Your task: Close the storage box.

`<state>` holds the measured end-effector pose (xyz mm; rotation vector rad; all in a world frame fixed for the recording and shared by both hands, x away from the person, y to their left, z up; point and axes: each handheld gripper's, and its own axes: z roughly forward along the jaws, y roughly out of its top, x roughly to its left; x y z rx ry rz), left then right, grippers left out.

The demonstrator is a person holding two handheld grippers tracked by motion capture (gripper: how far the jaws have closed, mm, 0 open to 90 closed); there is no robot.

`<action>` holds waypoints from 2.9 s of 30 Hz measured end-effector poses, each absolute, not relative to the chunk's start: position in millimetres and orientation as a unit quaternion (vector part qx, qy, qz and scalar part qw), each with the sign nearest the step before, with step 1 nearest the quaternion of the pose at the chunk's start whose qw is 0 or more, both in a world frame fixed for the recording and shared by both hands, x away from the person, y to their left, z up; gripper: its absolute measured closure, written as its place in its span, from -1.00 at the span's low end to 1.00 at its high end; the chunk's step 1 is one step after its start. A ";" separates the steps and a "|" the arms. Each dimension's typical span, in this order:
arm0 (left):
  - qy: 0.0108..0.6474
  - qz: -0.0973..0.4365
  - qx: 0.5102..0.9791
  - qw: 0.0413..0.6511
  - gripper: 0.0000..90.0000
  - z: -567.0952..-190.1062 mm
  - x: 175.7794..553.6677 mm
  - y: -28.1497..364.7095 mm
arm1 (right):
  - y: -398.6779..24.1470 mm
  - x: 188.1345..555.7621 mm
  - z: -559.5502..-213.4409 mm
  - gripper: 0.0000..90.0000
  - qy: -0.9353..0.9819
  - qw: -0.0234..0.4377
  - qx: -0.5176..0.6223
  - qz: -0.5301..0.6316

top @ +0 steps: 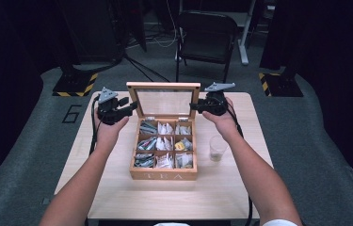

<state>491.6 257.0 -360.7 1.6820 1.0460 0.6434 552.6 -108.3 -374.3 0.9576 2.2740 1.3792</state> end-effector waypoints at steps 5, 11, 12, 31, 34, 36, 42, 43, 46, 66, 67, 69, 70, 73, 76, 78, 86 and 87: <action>0.424 0.263 0.702 0.509 0.26 -357.8 491.4 255.0 | -109.5 548.6 -376.8 0.36 0.794 0.160 0.327 0.487; 0.420 0.263 0.704 0.509 0.31 -356.2 490.2 255.2 | -110.1 545.8 -378.2 0.34 0.795 0.158 0.323 0.489; 0.420 0.263 0.703 0.510 0.33 -356.1 490.3 255.6 | -110.3 545.5 -378.3 0.34 0.795 0.156 0.323 0.489; 0.413 0.250 0.705 0.519 0.37 -361.2 478.8 259.5 | -115.5 527.3 -369.4 0.20 0.790 0.144 0.319 0.503; 0.408 0.252 0.710 0.516 0.37 -362.5 474.5 259.5 | -114.9 520.8 -367.8 0.16 0.790 0.151 0.315 0.503; 0.404 0.255 0.713 0.514 0.37 -363.5 472.0 259.7 | -114.2 515.4 -365.9 0.14 0.790 0.156 0.312 0.505; 0.402 0.252 0.718 0.509 0.36 -365.6 465.8 260.3 | -116.4 498.4 -353.7 0.10 0.782 0.158 0.295 0.526; 0.401 0.252 0.719 0.509 0.36 -366.3 464.5 260.2 | -116.8 496.2 -352.0 0.10 0.781 0.157 0.293 0.529; 0.401 0.250 0.717 0.513 0.35 -368.9 461.5 260.7 | -117.1 487.7 -346.4 0.08 0.782 0.160 0.285 0.531; 0.397 0.240 0.725 0.509 0.32 -379.8 445.3 262.8 | -121.7 447.1 -338.8 0.07 0.784 0.170 0.256 0.540; 0.396 0.240 0.726 0.509 0.31 -380.0 445.0 263.0 | -121.3 445.3 -338.5 0.07 0.783 0.168 0.261 0.540; 0.398 0.238 0.726 0.508 0.31 -380.5 444.1 262.8 | -121.3 444.1 -338.3 0.10 0.784 0.171 0.260 0.538; 0.398 0.237 0.727 0.507 0.31 -380.5 443.5 262.6 | -121.3 443.3 -338.4 0.11 0.785 0.171 0.261 0.536; 0.396 0.237 0.728 0.506 0.30 -381.7 442.0 263.0 | -122.1 441.8 -340.2 0.15 0.788 0.169 0.260 0.532; 0.396 0.236 0.726 0.510 0.30 -384.3 439.8 263.4 | -124.3 441.2 -343.8 0.20 0.790 0.163 0.261 0.530; 0.394 0.234 0.728 0.510 0.29 -385.4 437.9 263.6 | -125.2 440.4 -346.6 0.22 0.791 0.160 0.264 0.528; 0.382 0.235 0.729 0.518 0.26 -386.1 427.8 266.0 | -125.7 432.4 -351.7 0.24 0.793 0.158 0.264 0.526; 0.378 0.235 0.730 0.519 0.26 -385.9 424.7 266.8 | -125.9 432.0 -352.6 0.24 0.794 0.161 0.260 0.526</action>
